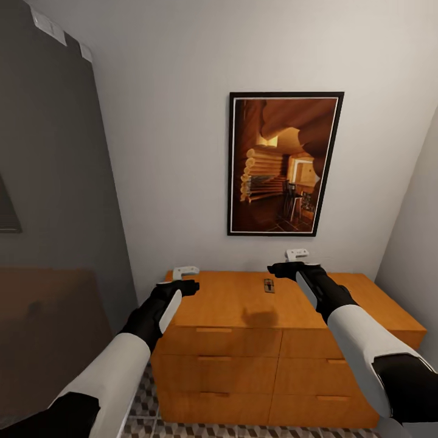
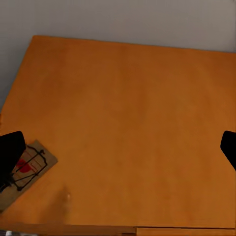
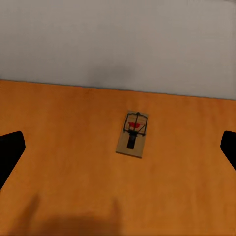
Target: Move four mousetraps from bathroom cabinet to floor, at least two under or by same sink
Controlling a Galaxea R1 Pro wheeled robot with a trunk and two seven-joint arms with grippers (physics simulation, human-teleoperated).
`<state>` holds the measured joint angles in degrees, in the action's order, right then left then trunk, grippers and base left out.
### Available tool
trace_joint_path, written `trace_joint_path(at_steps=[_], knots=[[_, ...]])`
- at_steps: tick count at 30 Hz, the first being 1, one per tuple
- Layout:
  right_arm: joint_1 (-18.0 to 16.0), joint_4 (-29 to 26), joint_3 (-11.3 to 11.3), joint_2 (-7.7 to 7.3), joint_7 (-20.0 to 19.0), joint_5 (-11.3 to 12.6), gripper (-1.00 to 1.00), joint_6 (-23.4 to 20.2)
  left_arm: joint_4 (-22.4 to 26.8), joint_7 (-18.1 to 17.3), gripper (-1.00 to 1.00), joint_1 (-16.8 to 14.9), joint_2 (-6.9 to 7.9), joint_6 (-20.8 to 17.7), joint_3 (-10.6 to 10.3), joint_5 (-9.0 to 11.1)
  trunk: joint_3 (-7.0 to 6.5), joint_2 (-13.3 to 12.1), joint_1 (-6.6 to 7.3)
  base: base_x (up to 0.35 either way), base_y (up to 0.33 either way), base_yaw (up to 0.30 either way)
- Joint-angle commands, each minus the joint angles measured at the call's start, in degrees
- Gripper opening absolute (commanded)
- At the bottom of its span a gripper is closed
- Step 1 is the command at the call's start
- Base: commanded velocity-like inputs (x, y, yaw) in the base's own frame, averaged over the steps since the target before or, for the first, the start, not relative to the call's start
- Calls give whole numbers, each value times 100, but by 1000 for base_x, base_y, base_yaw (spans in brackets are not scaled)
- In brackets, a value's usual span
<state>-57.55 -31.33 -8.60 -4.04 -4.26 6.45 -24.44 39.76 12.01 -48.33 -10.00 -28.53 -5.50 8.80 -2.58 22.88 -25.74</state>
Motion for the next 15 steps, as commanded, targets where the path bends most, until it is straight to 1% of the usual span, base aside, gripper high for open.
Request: trace_joint_path(at_steps=[1, 4, 7, 15], knots=[[-1, -2, -34, -9, 31, 62, 100, -26, -25, 48, 100, -1, 0, 16, -12, 60, 3, 4, -4, 207, 114, 0], [-1, 53, -31, -9, 44, 64, 100, -26, -57, 48, 100, -1, 0, 51, -12, 60, 3, 4, -4, 179, 94, 0], [-1, 150, -30, -9, 46, 69, 100, -26, -70, 49, 100, -1, 0, 71, -12, 60, 3, 4, -4, 96, 50, 0], [-1, 273, -36, -9, 6, 149, 100, -34, -86, 56, 100, -1, 0, 90, -12, 60, 3, 4, -4, 25, 13, 0]])
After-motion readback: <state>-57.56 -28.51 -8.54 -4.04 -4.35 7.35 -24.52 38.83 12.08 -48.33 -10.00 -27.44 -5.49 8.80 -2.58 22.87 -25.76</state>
